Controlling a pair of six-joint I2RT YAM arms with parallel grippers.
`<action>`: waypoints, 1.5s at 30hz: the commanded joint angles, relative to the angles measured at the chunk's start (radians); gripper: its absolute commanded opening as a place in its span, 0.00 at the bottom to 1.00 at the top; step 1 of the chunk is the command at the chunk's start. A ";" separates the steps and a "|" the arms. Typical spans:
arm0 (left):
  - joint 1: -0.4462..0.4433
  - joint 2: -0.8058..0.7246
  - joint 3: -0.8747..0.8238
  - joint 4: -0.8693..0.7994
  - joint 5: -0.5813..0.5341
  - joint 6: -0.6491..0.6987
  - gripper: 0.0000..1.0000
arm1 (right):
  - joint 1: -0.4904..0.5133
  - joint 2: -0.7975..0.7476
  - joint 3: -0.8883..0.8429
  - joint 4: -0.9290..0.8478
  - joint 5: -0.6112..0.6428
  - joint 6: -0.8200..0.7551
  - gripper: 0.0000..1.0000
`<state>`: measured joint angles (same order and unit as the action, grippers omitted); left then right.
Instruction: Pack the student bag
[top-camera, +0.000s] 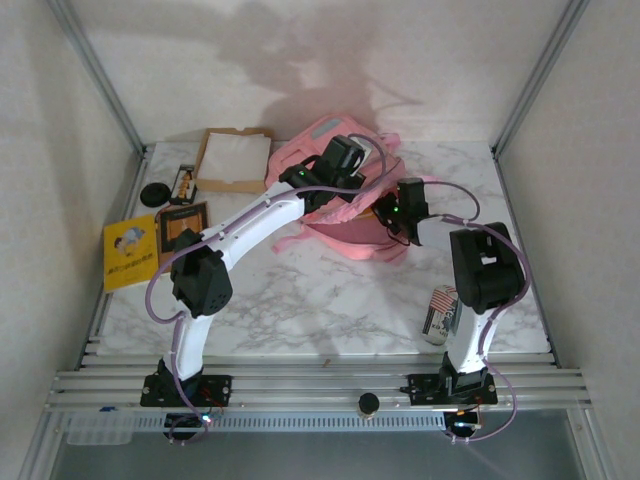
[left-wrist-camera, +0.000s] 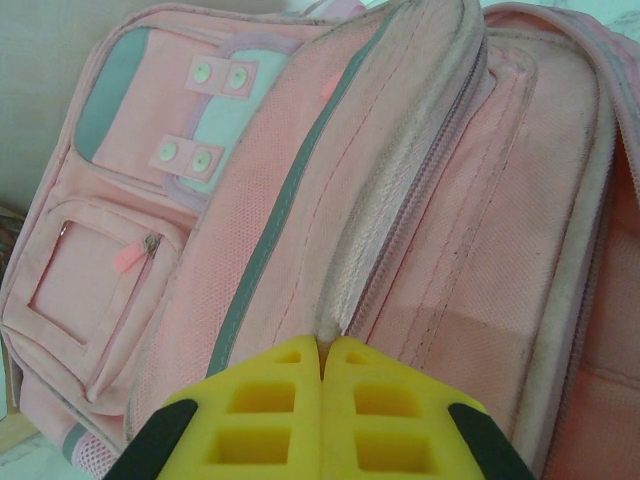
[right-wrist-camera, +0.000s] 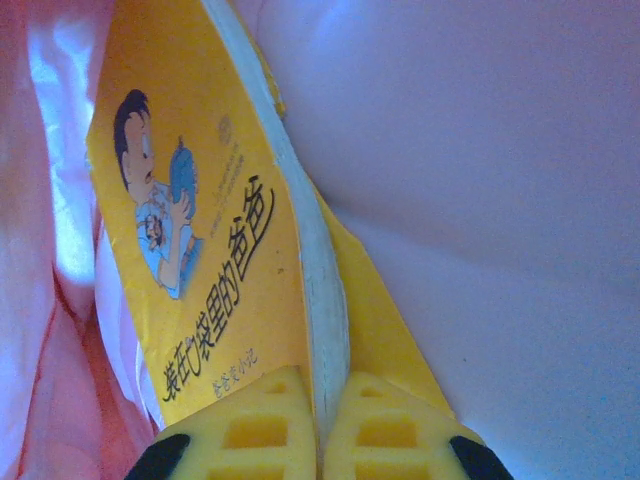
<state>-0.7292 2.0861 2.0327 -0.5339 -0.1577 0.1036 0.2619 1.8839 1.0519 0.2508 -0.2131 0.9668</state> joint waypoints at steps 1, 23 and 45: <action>0.008 -0.021 0.009 0.052 -0.042 -0.013 0.00 | -0.012 -0.071 -0.027 0.020 -0.090 -0.158 0.00; 0.011 -0.022 0.008 0.055 -0.038 -0.022 0.00 | -0.114 0.065 0.213 0.048 -0.325 -0.444 0.46; 0.043 -0.259 -0.377 0.199 0.368 -0.315 0.39 | -0.153 -0.617 -0.004 -0.533 -0.080 -0.486 0.82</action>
<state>-0.7151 1.9804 1.7397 -0.4294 0.0593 -0.0765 0.0868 1.2503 1.0035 -0.1547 -0.3061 0.5179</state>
